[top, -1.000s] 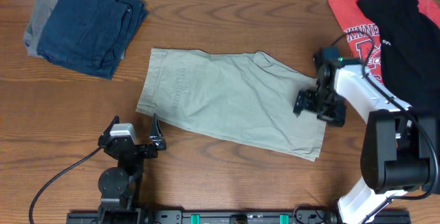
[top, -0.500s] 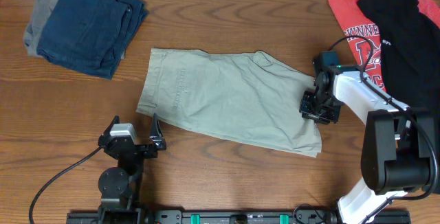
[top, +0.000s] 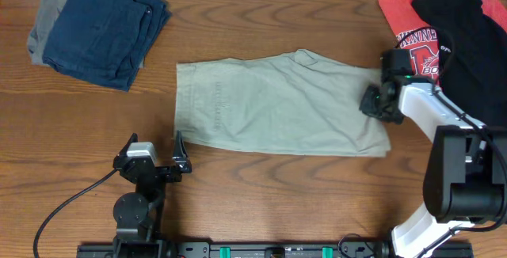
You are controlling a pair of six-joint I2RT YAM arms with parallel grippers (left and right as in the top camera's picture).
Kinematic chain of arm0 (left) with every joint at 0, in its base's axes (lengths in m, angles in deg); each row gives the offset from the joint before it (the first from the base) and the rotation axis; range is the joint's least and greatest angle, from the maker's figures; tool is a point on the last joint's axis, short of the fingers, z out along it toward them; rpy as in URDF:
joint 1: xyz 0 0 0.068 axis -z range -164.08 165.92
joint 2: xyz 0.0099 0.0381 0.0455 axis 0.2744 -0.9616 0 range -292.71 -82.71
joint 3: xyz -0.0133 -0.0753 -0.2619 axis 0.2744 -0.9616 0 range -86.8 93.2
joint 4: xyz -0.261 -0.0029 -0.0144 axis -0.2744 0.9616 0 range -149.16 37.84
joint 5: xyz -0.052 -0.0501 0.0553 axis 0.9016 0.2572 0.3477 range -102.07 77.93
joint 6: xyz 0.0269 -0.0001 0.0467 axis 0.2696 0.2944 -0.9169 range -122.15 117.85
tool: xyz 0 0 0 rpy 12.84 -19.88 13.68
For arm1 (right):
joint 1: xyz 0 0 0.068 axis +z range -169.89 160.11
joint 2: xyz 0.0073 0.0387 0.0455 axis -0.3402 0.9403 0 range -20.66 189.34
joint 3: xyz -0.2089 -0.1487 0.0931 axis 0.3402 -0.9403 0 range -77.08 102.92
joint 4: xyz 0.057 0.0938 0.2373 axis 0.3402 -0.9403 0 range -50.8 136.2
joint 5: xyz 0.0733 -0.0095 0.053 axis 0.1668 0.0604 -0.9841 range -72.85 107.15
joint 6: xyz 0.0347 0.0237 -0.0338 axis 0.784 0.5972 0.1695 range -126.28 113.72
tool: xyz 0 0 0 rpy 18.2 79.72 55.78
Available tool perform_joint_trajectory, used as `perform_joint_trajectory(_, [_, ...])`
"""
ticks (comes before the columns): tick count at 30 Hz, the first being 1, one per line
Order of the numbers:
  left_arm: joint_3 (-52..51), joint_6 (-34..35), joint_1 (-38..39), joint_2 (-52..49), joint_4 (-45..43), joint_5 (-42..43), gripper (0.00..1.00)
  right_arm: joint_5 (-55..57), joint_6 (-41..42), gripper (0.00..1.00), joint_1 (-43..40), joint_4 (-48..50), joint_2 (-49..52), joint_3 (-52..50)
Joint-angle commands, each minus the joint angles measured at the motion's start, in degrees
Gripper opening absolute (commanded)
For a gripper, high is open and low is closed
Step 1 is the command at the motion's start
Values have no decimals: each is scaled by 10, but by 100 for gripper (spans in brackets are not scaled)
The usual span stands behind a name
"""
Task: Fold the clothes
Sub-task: 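Press and smooth the shorts' right end with the right gripper, then retract the right gripper to the right side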
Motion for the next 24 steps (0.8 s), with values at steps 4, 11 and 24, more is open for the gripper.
perform_joint_trajectory(4, [-12, -7, -2, 4, 20, -15, 98, -26, -77, 13, -28, 17, 8, 42])
perform_joint_trajectory(11, [-12, -7, -2, 4, 20, -15, 98, -26, -62, 60, -27, -32, 8, 80])
perform_joint_trajectory(24, [-12, -7, -2, 4, 20, -15, 98, 62, -20, 99, -88, -208, 7, 254])
